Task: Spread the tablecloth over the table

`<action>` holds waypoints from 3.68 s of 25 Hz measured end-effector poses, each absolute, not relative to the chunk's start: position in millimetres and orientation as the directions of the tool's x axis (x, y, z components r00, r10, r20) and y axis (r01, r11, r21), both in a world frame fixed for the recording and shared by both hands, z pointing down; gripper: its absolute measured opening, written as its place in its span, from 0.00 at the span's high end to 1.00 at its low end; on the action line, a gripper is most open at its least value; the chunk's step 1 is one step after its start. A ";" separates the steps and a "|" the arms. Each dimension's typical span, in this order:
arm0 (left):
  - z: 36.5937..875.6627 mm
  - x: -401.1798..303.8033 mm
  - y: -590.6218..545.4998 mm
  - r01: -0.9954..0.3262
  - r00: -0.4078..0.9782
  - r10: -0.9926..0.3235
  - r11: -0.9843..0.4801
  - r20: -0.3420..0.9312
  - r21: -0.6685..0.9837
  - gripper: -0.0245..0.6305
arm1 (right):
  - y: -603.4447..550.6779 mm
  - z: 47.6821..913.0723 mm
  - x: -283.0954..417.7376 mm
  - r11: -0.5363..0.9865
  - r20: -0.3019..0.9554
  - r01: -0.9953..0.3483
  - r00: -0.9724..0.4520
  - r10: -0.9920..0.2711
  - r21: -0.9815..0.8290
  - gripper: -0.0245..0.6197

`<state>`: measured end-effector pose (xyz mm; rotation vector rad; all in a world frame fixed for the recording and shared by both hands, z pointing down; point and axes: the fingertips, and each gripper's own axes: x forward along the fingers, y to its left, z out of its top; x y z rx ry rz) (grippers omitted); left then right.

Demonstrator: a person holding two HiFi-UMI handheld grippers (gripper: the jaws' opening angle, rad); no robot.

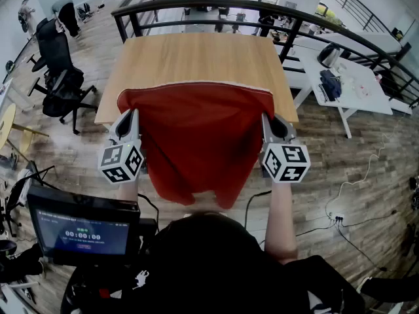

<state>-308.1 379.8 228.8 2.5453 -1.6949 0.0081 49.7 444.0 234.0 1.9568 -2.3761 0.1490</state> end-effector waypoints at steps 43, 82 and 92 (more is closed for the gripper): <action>179.4 -235.7 -74.0 -0.906 0.419 -0.908 -0.420 -0.015 0.053 0.94 | 15.7 192.2 105.8 0.019 0.020 -1.000 -0.019 -1.000 -0.012 0.94; 540.7 -154.8 -638.5 -0.917 0.265 -0.813 -0.378 0.518 -0.124 0.93 | -562.1 534.3 199.9 0.078 0.479 -0.982 0.013 -0.878 0.170 0.94; 525.9 -137.8 -598.1 -0.859 0.376 -0.752 -0.502 0.541 -0.100 0.43 | -519.6 533.5 193.7 0.175 0.533 -0.978 -0.088 -0.841 0.115 0.56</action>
